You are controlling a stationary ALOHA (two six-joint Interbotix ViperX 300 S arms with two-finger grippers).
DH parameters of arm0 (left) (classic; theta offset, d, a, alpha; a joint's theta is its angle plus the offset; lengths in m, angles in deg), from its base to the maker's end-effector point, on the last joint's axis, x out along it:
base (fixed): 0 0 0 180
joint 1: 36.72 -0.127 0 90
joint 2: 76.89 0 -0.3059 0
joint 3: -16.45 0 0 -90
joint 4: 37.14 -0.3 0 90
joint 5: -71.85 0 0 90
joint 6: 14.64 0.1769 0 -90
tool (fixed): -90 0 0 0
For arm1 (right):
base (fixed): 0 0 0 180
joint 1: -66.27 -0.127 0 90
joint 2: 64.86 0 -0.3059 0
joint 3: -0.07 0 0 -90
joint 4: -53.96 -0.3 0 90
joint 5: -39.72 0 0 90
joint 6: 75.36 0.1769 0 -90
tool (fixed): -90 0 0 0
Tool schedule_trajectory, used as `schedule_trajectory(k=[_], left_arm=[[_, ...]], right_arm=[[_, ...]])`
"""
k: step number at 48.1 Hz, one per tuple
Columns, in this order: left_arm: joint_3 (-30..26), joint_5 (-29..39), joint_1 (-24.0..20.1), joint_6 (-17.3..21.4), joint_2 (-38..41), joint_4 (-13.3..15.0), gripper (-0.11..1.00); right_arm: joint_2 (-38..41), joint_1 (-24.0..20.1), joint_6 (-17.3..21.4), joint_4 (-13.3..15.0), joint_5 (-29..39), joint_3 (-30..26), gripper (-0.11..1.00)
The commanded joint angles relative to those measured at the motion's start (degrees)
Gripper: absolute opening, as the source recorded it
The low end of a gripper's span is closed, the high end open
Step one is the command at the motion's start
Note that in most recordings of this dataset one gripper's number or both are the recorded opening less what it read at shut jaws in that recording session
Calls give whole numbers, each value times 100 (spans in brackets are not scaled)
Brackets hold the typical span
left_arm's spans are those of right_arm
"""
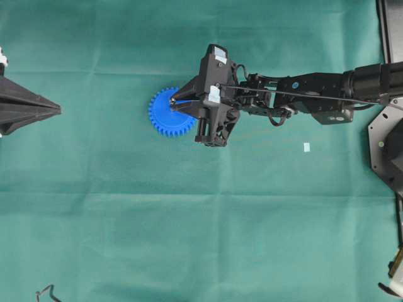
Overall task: Insert the shaft into the center hole of the gear.
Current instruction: 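Align the held shaft vertically above the gear's center hole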
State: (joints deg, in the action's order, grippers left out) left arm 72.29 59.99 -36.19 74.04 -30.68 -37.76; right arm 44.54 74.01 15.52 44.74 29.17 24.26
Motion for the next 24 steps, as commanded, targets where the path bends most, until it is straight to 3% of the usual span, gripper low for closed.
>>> schedule_trajectory(k=[1, 24], left_arm=[[-132, -35, 18, -9, 35, -18, 0], [-132, -26, 18, -9, 35, -18, 0]], right_arm=[[-88, -18, 18, 0, -26, -123, 17], [-35, -18, 9, 0, -9, -123, 17]])
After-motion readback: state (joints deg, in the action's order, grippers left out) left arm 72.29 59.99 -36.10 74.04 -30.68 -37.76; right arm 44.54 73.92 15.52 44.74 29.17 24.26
